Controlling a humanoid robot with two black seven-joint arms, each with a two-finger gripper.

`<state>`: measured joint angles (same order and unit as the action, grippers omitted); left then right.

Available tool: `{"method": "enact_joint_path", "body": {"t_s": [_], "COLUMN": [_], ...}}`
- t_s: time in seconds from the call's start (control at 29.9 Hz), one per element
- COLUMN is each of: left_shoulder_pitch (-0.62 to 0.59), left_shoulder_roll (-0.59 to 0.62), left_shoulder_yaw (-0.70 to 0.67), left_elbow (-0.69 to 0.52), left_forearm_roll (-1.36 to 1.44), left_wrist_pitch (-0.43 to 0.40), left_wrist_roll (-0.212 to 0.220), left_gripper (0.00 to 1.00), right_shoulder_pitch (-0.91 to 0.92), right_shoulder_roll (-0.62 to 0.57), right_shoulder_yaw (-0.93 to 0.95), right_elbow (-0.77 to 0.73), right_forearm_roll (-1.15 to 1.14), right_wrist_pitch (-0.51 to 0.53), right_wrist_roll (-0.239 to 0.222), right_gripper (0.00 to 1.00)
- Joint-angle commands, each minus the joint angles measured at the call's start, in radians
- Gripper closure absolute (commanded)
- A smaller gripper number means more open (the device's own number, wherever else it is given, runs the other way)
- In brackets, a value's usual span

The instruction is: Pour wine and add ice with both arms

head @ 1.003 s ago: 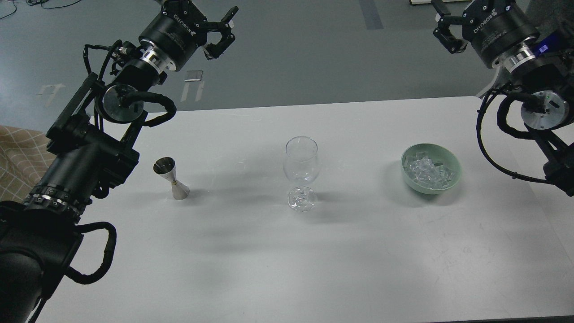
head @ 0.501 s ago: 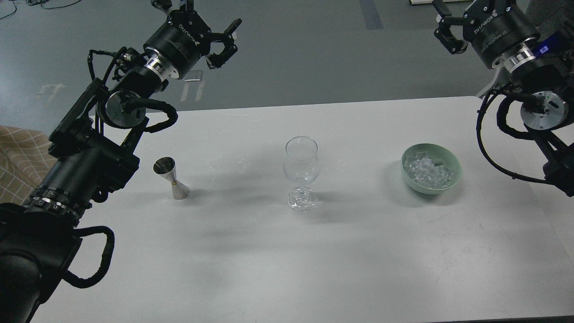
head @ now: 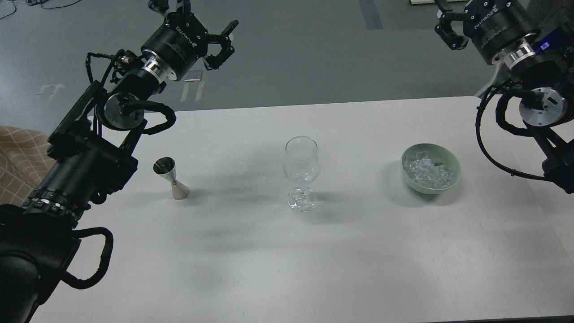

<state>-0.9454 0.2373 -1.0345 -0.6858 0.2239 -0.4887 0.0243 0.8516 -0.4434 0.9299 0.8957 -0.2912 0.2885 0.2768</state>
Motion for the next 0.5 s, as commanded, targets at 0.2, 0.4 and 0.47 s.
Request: {"method": "enact_joint_path", "body": {"t_s": [0.2,0.4,0.47], "left_shoulder_pitch": [-0.003,0.003,0.002], "left_shoulder_roll": [0.014,-0.029,-0.033], "left_shoulder_yaw": [-0.007,0.005,0.005], "left_elbow": [0.009,0.006,0.006], "left_forearm_roll": [-0.011,0.000,0.000], "left_wrist_pitch": [0.000,0.000,0.000], "left_wrist_roll": [0.020,0.017,0.019], "left_gripper": [0.02,0.02,0.02], "right_shoulder_pitch": [0.001,0.006,0.006], "right_shoulder_roll": [0.022,0.061,0.063], "right_shoulder_yaw": [0.009,0.009,0.009], "right_elbow": [0.002,0.009,0.011], "right_forearm_roll": [0.001,0.003,0.003], "right_wrist_pitch": [0.005,0.014,0.012], "right_wrist_roll": [-0.005,-0.007,-0.007], "right_gripper": [0.00,0.00,0.00]}}
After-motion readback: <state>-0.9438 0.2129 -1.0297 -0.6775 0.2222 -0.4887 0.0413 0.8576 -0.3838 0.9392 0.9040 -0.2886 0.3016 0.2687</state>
